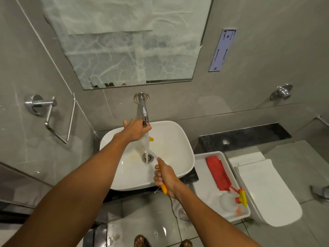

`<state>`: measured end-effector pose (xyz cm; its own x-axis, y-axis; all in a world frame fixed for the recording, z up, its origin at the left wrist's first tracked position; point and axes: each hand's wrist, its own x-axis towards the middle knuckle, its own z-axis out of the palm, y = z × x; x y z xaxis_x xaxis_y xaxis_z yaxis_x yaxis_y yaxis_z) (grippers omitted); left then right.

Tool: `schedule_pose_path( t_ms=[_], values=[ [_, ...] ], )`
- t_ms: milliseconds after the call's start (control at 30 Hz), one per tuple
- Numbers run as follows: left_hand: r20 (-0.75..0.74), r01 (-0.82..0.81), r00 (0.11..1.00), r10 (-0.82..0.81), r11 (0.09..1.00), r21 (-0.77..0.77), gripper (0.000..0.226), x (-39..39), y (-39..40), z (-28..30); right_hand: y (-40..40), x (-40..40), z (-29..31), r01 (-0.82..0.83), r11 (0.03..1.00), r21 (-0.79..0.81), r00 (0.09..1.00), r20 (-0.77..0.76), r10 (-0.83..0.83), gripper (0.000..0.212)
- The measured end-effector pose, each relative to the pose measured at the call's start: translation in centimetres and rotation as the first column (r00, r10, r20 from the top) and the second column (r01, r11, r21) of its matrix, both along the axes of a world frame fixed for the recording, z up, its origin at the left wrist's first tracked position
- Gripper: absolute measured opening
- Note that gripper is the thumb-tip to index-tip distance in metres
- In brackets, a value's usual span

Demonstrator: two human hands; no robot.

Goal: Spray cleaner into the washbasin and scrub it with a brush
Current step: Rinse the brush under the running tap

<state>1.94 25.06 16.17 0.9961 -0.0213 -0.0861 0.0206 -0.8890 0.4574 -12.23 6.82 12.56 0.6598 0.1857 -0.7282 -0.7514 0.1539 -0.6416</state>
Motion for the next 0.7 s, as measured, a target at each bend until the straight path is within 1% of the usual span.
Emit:
schedule_pose_path(
  t_ms=[33,67,100,133,167,200,233,267,300,333,367,400,433,467,500,533,567,600,633,667,700],
  values=[
    [0.001,0.0,1.0,0.0,1.0,0.003,0.035,0.0,0.0,0.0,0.2,0.0,0.0,-0.043,0.994,-0.099,0.996,0.078,0.051,0.042],
    [0.001,-0.001,1.0,0.001,1.0,0.006,0.035,0.0,0.0,0.0,0.4,-0.2,0.0,-0.097,0.959,-0.267,0.975,0.169,0.146,0.044],
    [-0.001,-0.003,1.0,0.003,1.0,0.009,0.036,0.0,0.0,0.0,0.5,-0.4,-0.2,-0.131,0.869,-0.477,0.931,0.243,0.274,0.046],
    [-0.003,-0.004,1.0,0.004,1.0,0.011,0.036,-0.1,0.0,0.0,0.5,-0.6,-0.6,-0.139,0.74,-0.658,0.87,0.276,0.409,0.049],
    [-0.003,-0.005,1.0,0.005,1.0,0.014,0.036,-0.1,0.0,0.0,0.7,-0.8,-0.8,-0.124,0.622,-0.773,0.818,0.276,0.505,0.05],
    [-0.002,-0.006,1.0,0.006,1.0,0.016,0.036,-0.1,0.0,0.0,0.9,-1.0,-0.9,-0.098,0.543,-0.834,0.791,0.266,0.551,0.049],
    [-0.004,-0.007,1.0,0.008,1.0,0.019,0.036,-0.1,0.0,0.1,1.1,-1.2,-1.0,-0.074,0.494,-0.866,0.786,0.255,0.564,0.048],
    [-0.006,-0.009,1.0,0.009,1.0,0.023,0.036,-0.1,0.0,0.1,1.2,-1.3,-1.1,-0.062,0.471,-0.88,0.792,0.244,0.559,0.047],
    [-0.008,-0.01,1.0,0.01,1.0,0.028,0.036,-0.1,0.0,0.1,1.2,-1.3,-1.2,-0.065,0.473,-0.879,0.807,0.233,0.542,0.048],
    [-0.01,-0.01,1.0,0.01,0.999,0.033,0.037,-0.1,0.0,0.1,1.2,-1.2,-1.3,-0.071,0.513,-0.856,0.836,0.23,0.499,0.05],
    [-0.013,-0.009,1.0,0.01,0.999,0.037,0.037,-0.1,0.0,0.2,1.0,-1.1,-1.2,-0.073,0.596,-0.8,0.876,0.235,0.422,0.053],
    [-0.015,-0.009,1.0,0.01,0.999,0.038,0.037,-0.1,0.0,0.2,0.8,-1.0,-1.0,-0.069,0.727,-0.683,0.926,0.227,0.301,0.053],
    [-0.017,-0.01,1.0,0.011,0.999,0.036,0.036,-0.1,0.0,0.1,0.5,-0.9,-1.0,-0.042,0.873,-0.486,0.976,0.168,0.141,0.049],
    [-0.018,-0.011,1.0,0.011,0.999,0.033,0.036,-0.1,0.0,0.1,0.0,-0.8,-0.9,0.014,0.968,-0.252,0.998,0.061,0.001,0.043],
    [-0.018,-0.011,1.0,0.011,0.999,0.032,0.036,-0.1,-0.1,0.1,-0.6,-0.9,-0.8,0.079,0.996,-0.047,0.995,-0.054,-0.082,0.039],
    [-0.017,-0.011,1.0,0.011,0.999,0.032,0.036,-0.1,-0.1,0.1,-1.2,-0.9,-0.8,0.14,0.984,0.112,0.982,-0.145,-0.123,0.039],
    [-0.018,-0.01,1.0,0.011,0.999,0.034,0.036,-0.1,-0.1,0.1,-1.7,-0.8,-0.8,0.187,0.956,0.226,0.968,-0.208,-0.141,0.041],
    [-0.019,-0.008,1.0,0.009,0.999,0.036,0.037,-0.1,-0.1,0.0,-2.2,-0.8,-0.8,0.209,0.932,0.296,0.961,-0.241,-0.139,0.042],
    [-0.022,-0.006,1.0,0.007,0.999,0.037,0.036,-0.1,0.0,0.0,-2.5,-0.7,-0.7,0.206,0.924,0.323,0.961,-0.247,-0.128,0.043],
    [-0.024,-0.005,1.0,0.006,0.999,0.037,0.037,-0.1,0.0,0.0,-2.5,-0.6,-0.6,0.181,0.932,0.314,0.967,-0.229,-0.111,0.044],
    [-0.023,-0.005,1.0,0.006,0.999,0.037,0.037,-0.1,0.0,0.0,-2.4,-0.5,-0.5,0.14,0.956,0.259,0.978,-0.186,-0.093,0.044]
  ],
)
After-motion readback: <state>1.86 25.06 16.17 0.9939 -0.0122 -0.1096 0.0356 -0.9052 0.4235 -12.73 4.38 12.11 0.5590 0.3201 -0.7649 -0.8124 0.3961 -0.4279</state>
